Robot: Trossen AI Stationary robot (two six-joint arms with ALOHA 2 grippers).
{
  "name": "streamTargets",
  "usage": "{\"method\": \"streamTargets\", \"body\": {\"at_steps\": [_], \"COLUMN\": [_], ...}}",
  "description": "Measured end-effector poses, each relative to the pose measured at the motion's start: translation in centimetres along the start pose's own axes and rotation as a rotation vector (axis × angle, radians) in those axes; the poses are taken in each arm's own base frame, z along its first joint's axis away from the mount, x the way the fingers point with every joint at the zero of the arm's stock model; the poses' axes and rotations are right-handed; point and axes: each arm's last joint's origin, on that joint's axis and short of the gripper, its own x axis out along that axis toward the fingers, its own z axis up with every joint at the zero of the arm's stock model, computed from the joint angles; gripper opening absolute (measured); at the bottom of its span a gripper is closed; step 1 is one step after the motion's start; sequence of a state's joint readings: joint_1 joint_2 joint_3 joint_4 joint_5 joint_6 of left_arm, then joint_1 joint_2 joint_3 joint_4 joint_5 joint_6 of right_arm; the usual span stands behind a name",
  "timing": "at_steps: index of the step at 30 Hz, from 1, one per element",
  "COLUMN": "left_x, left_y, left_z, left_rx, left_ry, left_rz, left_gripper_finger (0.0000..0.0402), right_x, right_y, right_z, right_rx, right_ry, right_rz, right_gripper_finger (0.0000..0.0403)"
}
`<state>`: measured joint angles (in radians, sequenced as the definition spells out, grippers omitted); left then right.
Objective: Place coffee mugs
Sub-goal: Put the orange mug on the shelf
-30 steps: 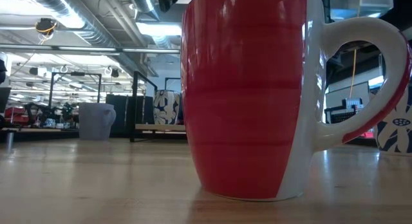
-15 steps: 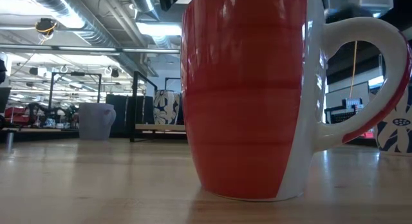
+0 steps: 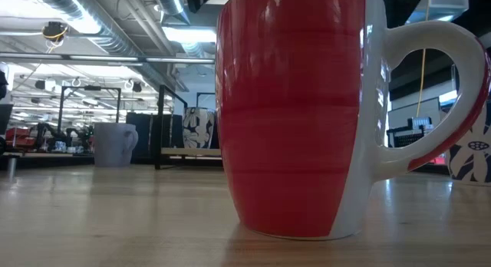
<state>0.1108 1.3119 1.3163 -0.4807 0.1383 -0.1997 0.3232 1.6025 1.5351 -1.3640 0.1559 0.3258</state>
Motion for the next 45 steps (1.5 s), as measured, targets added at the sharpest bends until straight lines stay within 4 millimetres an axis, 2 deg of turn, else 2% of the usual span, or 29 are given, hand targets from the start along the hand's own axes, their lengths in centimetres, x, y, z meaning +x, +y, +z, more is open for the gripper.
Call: {"method": "streamTargets", "body": {"at_steps": [5,10,14,19,23,27,33,39,45], "left_x": [-1.4,-3.2,-4.2,-5.2,-5.8,-5.9,-6.0,-6.0,-6.0], "left_y": [-0.4,-1.0,-1.3,-1.4,-1.5,-1.5,-1.5,-1.5,-1.4], "left_z": [0.0,-0.3,-0.6,-1.1,-1.1,-1.3,-1.4,-1.4,-1.4], "left_rx": [-0.029,-0.040,-0.013,0.021,0.057,0.067,0.088,0.107,0.108], "left_ry": [-0.003,0.004,0.029,0.060,0.057,0.077,0.088,0.087,0.086], "left_rz": [0.015,0.003,-0.002,-0.003,-0.010,-0.016,-0.027,-0.027,-0.012], "left_gripper_finger": [0.0110,0.0110,0.0110,0.0110,0.0110,0.0110,0.0110,0.0110,0.0110], "right_x": [-0.1,1.0,2.1,5.0,8.2,11.1,14.5,16.9,18.1], "right_y": [3.5,6.0,7.7,9.3,9.5,9.6,9.7,9.1,8.2], "right_z": [-1.6,-2.2,-2.9,-4.5,-5.7,-6.1,-5.3,-4.5,-3.8], "right_rx": [0.253,0.552,0.772,0.956,1.091,1.110,1.081,1.121,1.135], "right_ry": [-0.183,-0.306,-0.407,-0.483,-0.543,-0.624,-0.672,-0.718,-0.751], "right_rz": [-0.183,-0.124,-0.072,-0.023,0.005,-0.021,-0.153,-0.233,-0.293], "right_gripper_finger": [0.0142,0.0145,0.0172,0.0230,0.0251,0.0245,0.0220,0.0202,0.0191]}}
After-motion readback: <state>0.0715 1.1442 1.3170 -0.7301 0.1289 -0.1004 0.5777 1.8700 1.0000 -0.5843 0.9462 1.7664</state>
